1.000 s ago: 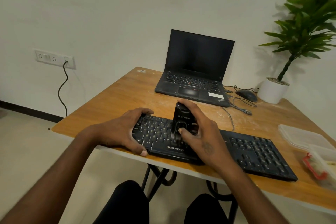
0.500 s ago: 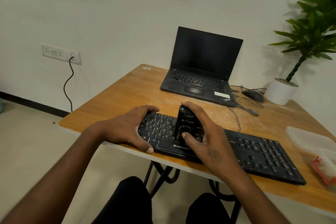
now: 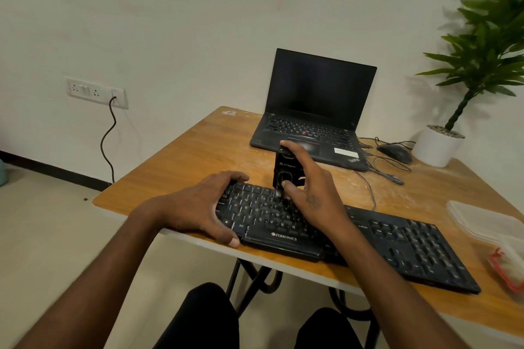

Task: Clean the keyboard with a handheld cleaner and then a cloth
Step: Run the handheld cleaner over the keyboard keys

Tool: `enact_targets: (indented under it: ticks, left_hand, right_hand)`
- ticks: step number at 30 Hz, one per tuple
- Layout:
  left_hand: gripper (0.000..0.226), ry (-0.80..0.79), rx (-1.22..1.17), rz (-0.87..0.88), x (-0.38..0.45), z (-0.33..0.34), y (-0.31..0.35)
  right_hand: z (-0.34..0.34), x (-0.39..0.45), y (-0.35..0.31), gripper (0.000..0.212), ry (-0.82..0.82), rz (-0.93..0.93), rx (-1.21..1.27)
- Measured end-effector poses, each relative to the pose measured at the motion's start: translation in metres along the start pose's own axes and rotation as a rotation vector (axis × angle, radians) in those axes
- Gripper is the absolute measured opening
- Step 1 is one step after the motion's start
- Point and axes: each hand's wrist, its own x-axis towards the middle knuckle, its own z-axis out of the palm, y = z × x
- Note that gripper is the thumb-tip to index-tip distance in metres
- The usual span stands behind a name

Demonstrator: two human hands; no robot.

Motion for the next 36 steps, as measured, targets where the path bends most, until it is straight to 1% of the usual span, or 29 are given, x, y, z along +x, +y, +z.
enact_targets:
  ticks: [3, 6, 9, 13, 16, 23, 26, 29, 36]
  left_hand:
    - [0.121, 0.006, 0.012, 0.001, 0.0, 0.001, 0.0]
    - [0.121, 0.004, 0.016, 0.0, 0.001, 0.0, -0.001]
    - [0.123, 0.004, 0.015, -0.006, 0.001, 0.0, -0.001]
    - [0.123, 0.009, 0.012, -0.017, 0.0, 0.001, 0.001]
    - [0.122, 0.01, 0.018, -0.019, 0.001, 0.0, 0.003]
    - [0.125, 0.004, 0.034, -0.017, 0.001, -0.001, 0.003]
    - [0.124, 0.007, 0.041, -0.01, 0.001, 0.0, 0.002]
    - [0.126, 0.015, 0.046, -0.012, 0.002, 0.001, 0.001]
    - [0.124, 0.034, 0.039, -0.017, 0.002, 0.001, 0.001]
  right_hand:
    - [-0.001, -0.002, -0.005, 0.074, -0.006, 0.016, 0.035]
    - [-0.005, -0.026, -0.018, 0.071, -0.025, -0.006, 0.124]
    - [-0.006, -0.057, -0.031, 0.073, -0.062, -0.008, 0.179]
    - [-0.006, -0.081, -0.045, 0.073, -0.13, -0.061, 0.234]
    - [-0.002, -0.071, -0.046, 0.072, -0.129, -0.083, 0.171]
    - [0.01, -0.007, -0.019, 0.075, -0.027, -0.044, 0.048]
    - [0.012, 0.005, -0.013, 0.074, -0.014, -0.025, 0.016]
    - [0.012, -0.003, -0.019, 0.073, -0.016, -0.036, 0.019]
    - [0.006, -0.066, -0.052, 0.074, -0.125, -0.104, 0.13]
